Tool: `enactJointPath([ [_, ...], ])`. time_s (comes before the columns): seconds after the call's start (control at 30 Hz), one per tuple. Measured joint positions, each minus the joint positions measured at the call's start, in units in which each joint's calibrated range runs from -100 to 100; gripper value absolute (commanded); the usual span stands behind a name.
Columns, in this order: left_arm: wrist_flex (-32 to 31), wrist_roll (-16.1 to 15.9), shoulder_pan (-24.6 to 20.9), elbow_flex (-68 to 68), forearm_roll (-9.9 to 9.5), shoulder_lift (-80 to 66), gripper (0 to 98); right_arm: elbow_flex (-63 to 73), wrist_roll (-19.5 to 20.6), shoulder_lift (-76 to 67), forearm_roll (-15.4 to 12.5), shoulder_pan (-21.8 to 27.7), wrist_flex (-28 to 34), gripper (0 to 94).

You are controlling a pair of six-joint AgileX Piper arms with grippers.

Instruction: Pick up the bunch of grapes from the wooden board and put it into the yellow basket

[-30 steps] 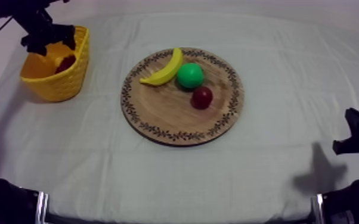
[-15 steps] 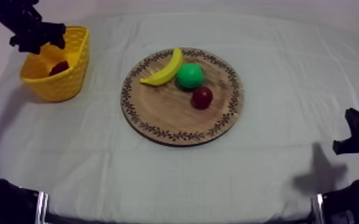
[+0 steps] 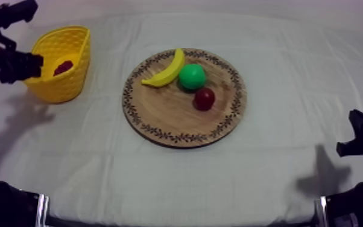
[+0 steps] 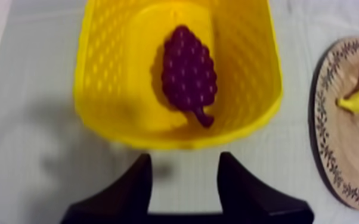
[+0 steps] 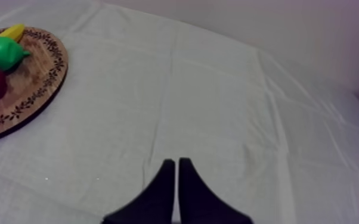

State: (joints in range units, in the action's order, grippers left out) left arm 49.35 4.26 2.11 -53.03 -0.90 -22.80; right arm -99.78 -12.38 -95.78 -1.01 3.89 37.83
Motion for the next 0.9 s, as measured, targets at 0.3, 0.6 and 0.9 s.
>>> enactJointPath([
  [0.3, -2.7, -0.2, -0.2, -16.1, 0.90, -16.1, 16.9, 0.0, 0.0, 0.0, 0.0, 0.0, 0.0, 0.3],
  [0.6, -4.3, -1.6, -0.9, -27.1, 1.83, -33.5, 0.7, 0.0, 0.0, 0.0, 0.0, 0.0, 0.0, 0.3],
  [0.9, -6.9, 0.3, -0.8, -35.4, 1.77, -48.5, 0.0, 0.0, 0.0, 0.0, 0.0, 0.0, 0.0, 0.3],
])
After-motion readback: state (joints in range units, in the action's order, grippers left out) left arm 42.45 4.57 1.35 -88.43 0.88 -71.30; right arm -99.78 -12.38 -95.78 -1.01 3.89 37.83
